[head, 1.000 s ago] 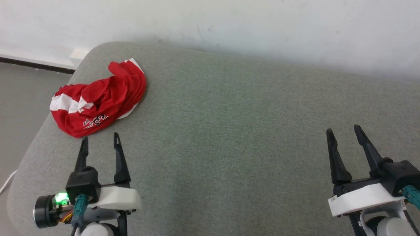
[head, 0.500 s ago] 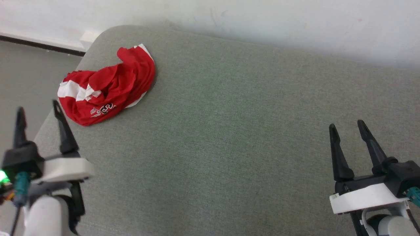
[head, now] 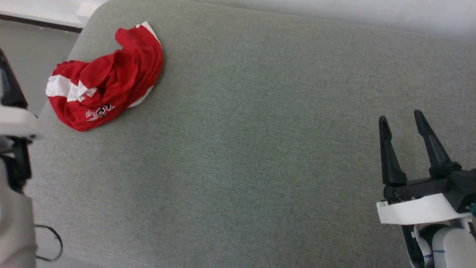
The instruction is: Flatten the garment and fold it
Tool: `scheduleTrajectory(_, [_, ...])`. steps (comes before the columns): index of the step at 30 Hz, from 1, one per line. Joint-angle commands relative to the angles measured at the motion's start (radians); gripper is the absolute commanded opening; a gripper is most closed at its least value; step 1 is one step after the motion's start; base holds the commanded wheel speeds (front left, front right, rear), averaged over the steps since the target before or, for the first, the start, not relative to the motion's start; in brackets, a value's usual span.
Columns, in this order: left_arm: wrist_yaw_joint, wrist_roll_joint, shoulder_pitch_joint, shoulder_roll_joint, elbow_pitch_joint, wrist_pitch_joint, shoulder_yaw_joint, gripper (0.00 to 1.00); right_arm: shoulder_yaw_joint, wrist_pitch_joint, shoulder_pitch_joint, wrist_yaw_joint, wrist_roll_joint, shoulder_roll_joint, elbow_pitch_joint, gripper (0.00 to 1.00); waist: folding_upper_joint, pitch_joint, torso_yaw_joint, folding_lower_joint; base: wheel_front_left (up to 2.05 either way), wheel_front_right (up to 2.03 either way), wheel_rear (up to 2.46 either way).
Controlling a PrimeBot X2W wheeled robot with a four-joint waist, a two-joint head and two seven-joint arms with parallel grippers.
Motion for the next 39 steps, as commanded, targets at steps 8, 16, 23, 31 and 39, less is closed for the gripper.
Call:
scheduleTrajectory(8, [-0.133, -0.036, -0.254, 0.115, 0.205, 0.195, -0.073, 1.00, 0.010, -0.027, -0.066, -0.002, -0.016, -0.014, -0.041, 1.00, 0.0000, 0.140, -0.030, -0.0001, 0.00, 0.00, 0.00])
scheduleTrajectory(16, [-0.204, -0.167, -0.427, 0.163, 0.387, 0.477, -0.137, 1.00, 0.036, -0.043, -0.115, -0.002, -0.031, -0.026, -0.083, 1.00, 0.0000, 0.230, -0.060, -0.0001, 0.00, 0.00, 0.00])
scheduleTrajectory(23, [-0.215, -0.362, -0.493, 0.202, 0.475, 0.712, -0.207, 1.00, 0.050, -0.058, -0.140, -0.002, -0.041, -0.032, -0.125, 1.00, 0.0000, 0.302, -0.090, -0.0001, 0.00, 0.00, 0.00])
scheduleTrajectory(31, [-0.218, -0.520, -0.430, 0.235, 0.504, 0.903, -0.329, 1.00, 0.063, -0.063, -0.139, -0.002, -0.052, -0.047, -0.150, 1.00, 0.0000, 0.333, -0.108, -0.0001, 0.00, 0.00, 0.00])
scheduleTrajectory(39, [-0.218, -0.577, -0.388, 0.259, 0.486, 0.931, -0.429, 0.00, 0.070, -0.063, -0.136, -0.002, -0.056, -0.051, -0.141, 1.00, 0.0000, 0.309, -0.107, -0.0001, 0.00, 0.00, 0.00])
